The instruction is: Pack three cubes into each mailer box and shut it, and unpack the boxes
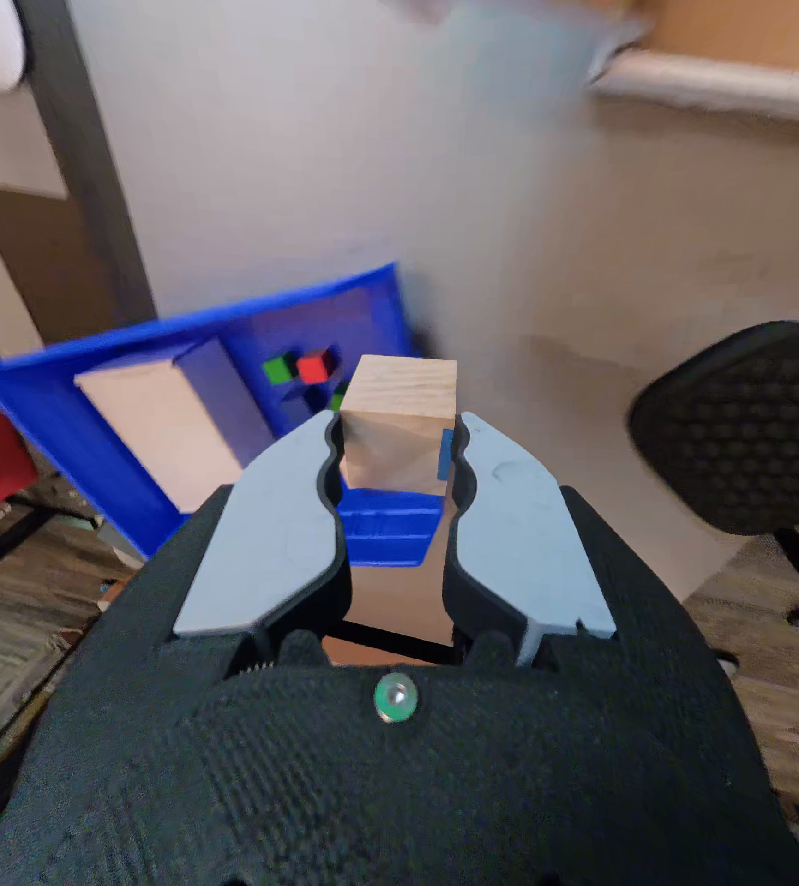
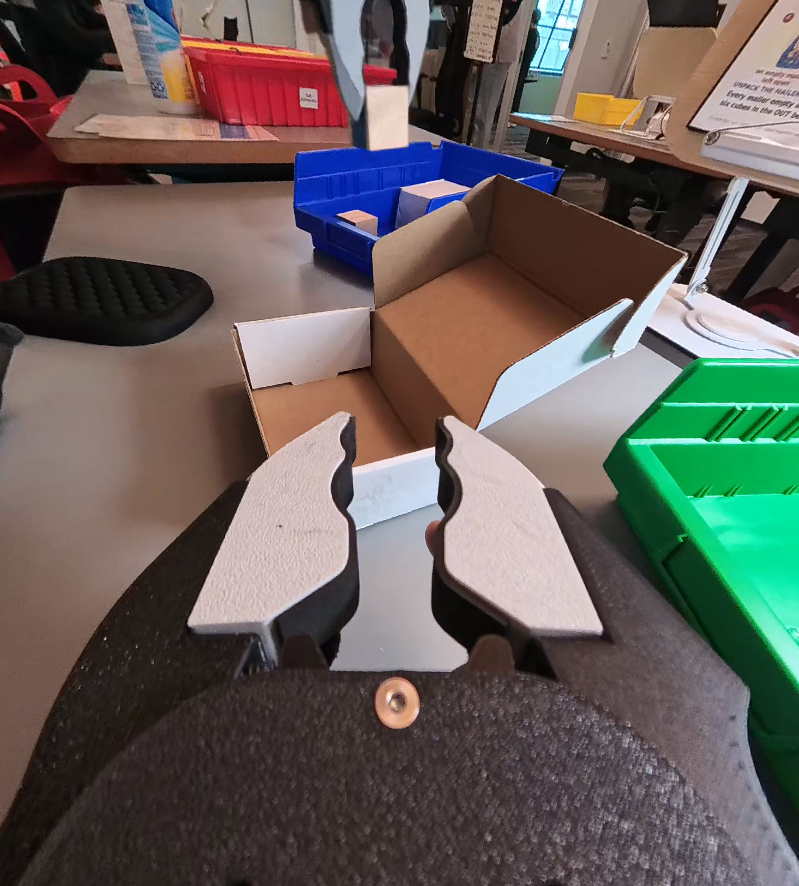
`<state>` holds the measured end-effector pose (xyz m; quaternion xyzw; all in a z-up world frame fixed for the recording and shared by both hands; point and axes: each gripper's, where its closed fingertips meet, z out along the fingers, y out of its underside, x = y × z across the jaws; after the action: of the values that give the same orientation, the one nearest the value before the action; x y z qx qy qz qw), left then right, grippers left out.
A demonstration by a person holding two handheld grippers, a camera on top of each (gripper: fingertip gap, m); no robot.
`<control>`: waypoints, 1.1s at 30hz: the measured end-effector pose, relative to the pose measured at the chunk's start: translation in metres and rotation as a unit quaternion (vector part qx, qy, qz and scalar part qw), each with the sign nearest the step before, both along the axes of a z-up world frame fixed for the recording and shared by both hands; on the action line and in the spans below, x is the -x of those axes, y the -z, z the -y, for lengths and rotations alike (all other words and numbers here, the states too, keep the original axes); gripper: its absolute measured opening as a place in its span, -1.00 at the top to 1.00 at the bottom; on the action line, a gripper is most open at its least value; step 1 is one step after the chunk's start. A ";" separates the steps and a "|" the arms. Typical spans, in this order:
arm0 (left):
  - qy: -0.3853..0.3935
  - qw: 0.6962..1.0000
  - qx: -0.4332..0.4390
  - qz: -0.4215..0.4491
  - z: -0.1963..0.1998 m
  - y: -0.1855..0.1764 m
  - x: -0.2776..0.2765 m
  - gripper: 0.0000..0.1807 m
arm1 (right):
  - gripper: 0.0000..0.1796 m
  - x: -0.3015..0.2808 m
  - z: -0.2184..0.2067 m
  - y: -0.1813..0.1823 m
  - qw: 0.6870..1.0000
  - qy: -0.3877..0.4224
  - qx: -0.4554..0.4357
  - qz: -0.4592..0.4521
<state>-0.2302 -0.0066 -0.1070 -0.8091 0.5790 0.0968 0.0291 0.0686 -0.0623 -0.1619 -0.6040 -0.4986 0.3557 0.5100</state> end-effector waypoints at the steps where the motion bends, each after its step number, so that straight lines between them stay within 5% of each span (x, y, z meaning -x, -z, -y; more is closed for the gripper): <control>1: 0.014 1.000 0.009 0.002 0.010 -0.002 -0.019 0.53 | 0.65 0.000 0.000 0.001 1.000 0.001 0.000 0.002; 7: 0.078 0.994 0.061 0.049 0.066 0.019 -0.126 0.53 | 0.65 -0.001 -0.001 0.003 1.000 0.004 0.003 0.009; 13: 0.098 0.992 0.073 0.043 0.079 0.069 -0.171 0.53 | 0.51 0.002 0.007 0.018 0.998 -0.014 0.011 0.056; 21: 0.066 0.994 0.090 0.020 0.069 0.114 -0.179 0.52 | 0.39 0.005 0.009 0.028 0.996 -0.012 0.020 0.091; 33: 0.063 0.995 0.076 0.017 0.066 0.133 -0.185 0.52 | 0.38 0.003 0.005 0.027 0.996 -0.002 0.025 0.086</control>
<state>-0.0455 -0.0730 -0.2404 -0.7722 0.6342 0.0364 -0.0163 0.0660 -0.0675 -0.1885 -0.6438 -0.5328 0.3155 0.4495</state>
